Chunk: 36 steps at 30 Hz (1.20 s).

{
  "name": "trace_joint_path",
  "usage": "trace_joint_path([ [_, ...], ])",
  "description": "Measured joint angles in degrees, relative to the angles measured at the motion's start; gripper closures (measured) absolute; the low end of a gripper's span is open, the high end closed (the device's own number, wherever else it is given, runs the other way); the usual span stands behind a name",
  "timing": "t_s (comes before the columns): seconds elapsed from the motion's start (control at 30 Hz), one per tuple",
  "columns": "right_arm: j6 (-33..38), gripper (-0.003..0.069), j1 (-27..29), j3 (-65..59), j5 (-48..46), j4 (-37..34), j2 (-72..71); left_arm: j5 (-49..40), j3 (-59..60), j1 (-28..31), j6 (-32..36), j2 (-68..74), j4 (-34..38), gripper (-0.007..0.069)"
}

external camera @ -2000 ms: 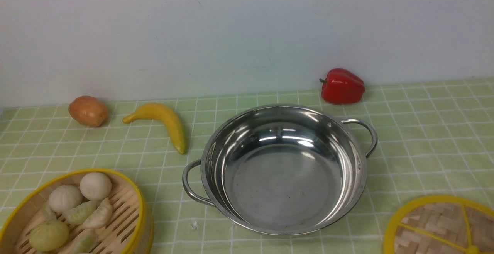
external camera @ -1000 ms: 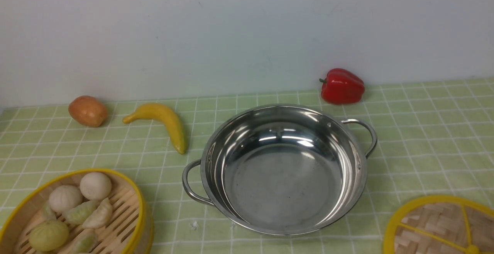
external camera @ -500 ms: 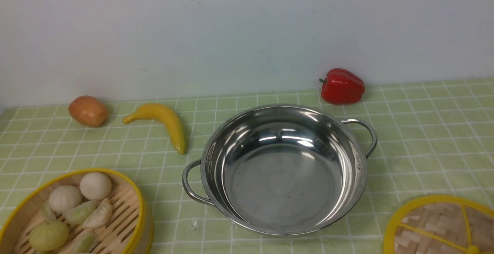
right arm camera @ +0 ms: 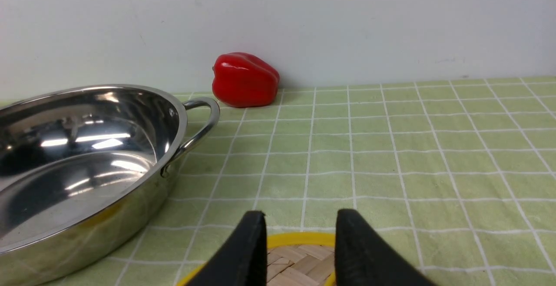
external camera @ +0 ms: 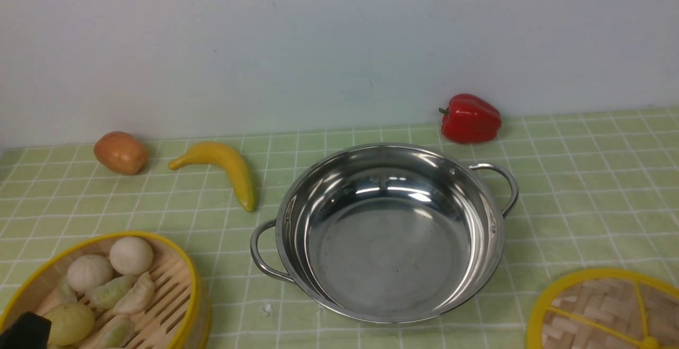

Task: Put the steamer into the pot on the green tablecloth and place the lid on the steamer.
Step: 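Grasp the rim of the steamer basket holding the buns with the left gripper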

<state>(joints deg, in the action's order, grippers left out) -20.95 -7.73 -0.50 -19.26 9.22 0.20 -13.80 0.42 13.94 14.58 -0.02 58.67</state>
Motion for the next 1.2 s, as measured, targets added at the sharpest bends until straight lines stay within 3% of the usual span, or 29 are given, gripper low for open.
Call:
trace_joint_path([
  [0.13,0.00,0.0416,0.00,0.00,0.00,0.00,0.00,-0.26,-0.74,0.00,2.85,0.00,3.92,0.0382],
  [0.27,0.00,0.0416,0.00,0.00,0.00,0.00,0.00,-5.87,-5.87,0.00,8.86,1.08,2.34,0.0382],
  [0.4,0.00,0.0416,0.00,0.00,0.00,0.00,0.00,-17.72,-14.88,0.00,14.51,9.49,-6.86,0.0382],
  [0.63,0.00,0.0416,0.00,0.00,0.00,0.00,0.00,-36.98,-29.27,0.00,16.39,29.04,-22.87,0.0382],
  [0.73,0.00,0.0416,0.00,0.00,0.00,0.00,0.00,-45.07,-36.42,0.00,20.88,40.22,-32.32,0.0382],
  [0.83,0.00,0.0416,0.00,0.00,0.00,0.00,0.00,-47.78,-40.03,-0.56,24.95,47.98,-36.75,0.0355],
  [0.97,0.00,0.0416,0.00,0.00,0.00,0.00,0.00,-49.55,-43.30,-2.51,29.21,56.64,-36.87,0.0268],
  [1.1,0.00,0.0416,0.00,0.00,0.00,0.00,0.00,-50.66,-45.26,-5.92,29.60,63.33,-37.03,0.0167],
  [1.2,0.00,0.0416,0.00,0.00,0.00,0.00,0.00,-50.60,-45.58,-8.39,29.34,66.61,-37.11,0.0150],
])
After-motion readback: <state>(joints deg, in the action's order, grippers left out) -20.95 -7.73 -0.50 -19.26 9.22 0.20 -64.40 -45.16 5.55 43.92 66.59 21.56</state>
